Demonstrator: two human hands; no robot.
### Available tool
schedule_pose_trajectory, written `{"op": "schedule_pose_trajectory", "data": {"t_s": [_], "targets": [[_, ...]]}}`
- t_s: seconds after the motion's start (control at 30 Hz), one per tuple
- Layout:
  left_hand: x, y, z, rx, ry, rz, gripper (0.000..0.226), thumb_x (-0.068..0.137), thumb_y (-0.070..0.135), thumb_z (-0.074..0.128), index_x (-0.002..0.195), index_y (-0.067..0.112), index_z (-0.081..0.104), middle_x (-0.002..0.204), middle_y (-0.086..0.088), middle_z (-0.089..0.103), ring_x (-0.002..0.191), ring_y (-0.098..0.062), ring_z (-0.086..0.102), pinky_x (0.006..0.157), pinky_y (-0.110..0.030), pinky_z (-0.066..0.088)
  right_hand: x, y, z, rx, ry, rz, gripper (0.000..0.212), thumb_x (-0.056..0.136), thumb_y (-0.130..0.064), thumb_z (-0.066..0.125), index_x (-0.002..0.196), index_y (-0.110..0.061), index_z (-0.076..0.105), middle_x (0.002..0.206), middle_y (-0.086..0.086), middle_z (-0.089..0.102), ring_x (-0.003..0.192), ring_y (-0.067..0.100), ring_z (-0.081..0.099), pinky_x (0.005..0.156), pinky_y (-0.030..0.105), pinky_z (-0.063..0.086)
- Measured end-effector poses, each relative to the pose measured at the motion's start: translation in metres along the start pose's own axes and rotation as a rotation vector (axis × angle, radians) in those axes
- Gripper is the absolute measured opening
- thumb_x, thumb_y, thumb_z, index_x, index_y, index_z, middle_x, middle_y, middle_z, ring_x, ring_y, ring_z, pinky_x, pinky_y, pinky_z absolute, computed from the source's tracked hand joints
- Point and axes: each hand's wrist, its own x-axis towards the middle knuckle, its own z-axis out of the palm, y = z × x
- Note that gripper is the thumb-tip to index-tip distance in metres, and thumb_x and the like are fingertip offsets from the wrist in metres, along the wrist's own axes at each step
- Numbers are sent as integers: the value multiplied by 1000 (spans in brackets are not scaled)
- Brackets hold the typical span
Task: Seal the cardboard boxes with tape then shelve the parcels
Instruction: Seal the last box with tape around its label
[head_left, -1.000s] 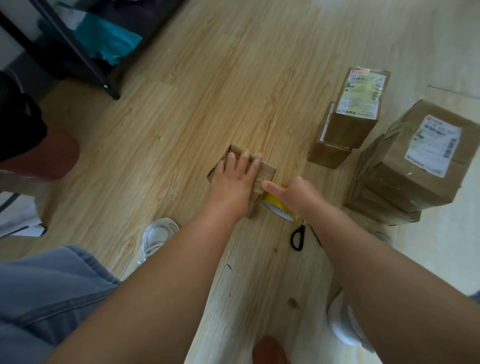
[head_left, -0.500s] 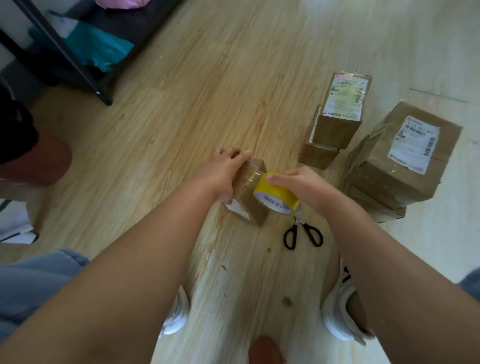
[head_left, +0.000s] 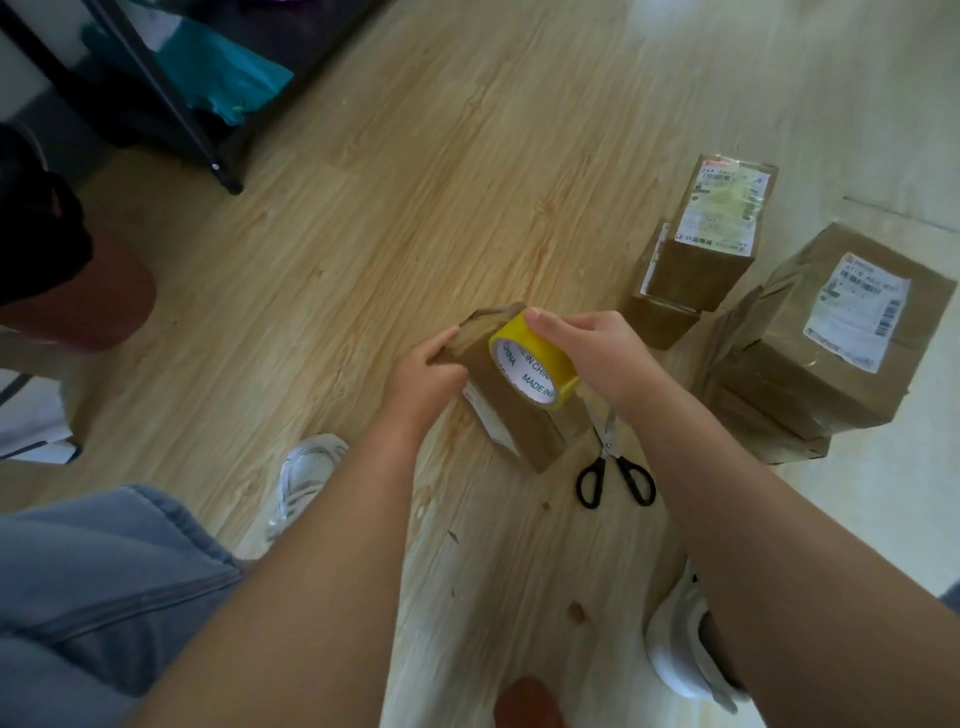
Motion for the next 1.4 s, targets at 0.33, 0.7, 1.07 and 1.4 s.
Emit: {"op": "schedule_pose_trajectory", "data": {"t_s": [0.33, 0.7, 1.07, 1.4], "targets": [[27, -8, 9, -38, 8, -29, 37, 101, 19, 52, 138, 21, 52, 129, -4, 57, 120, -25, 56, 100, -50, 50, 30, -9, 33, 72, 29, 11, 64, 89, -62, 61, 96, 0, 73, 82, 5, 67, 76, 15, 63, 73, 30, 48], [68, -17, 25, 111, -157, -169, 38, 92, 17, 64, 125, 17, 45, 120, -13, 60, 105, -29, 61, 97, -53, 50, 63, -7, 35, 75, 16, 64, 46, 92, -50, 64, 100, -6, 74, 95, 12, 75, 82, 16, 69, 70, 24, 50], [64, -28, 34, 47, -20, -109, 39, 91, 15, 64, 125, 21, 47, 111, -11, 60, 105, -32, 62, 88, -47, 50, 47, -1, 40, -50, 122, 157, 47, 86, -51, 71, 69, -9, 64, 62, 2, 56, 64, 19, 62, 61, 31, 49], [62, -24, 38, 110, -20, -68, 45, 95, 17, 62, 136, 14, 44, 131, -3, 55, 110, -28, 59, 88, -37, 48, 5, 35, 31, -106, 197, 303, 57, 83, -59, 65, 72, -3, 67, 59, 3, 65, 62, 20, 64, 61, 32, 48]]}}
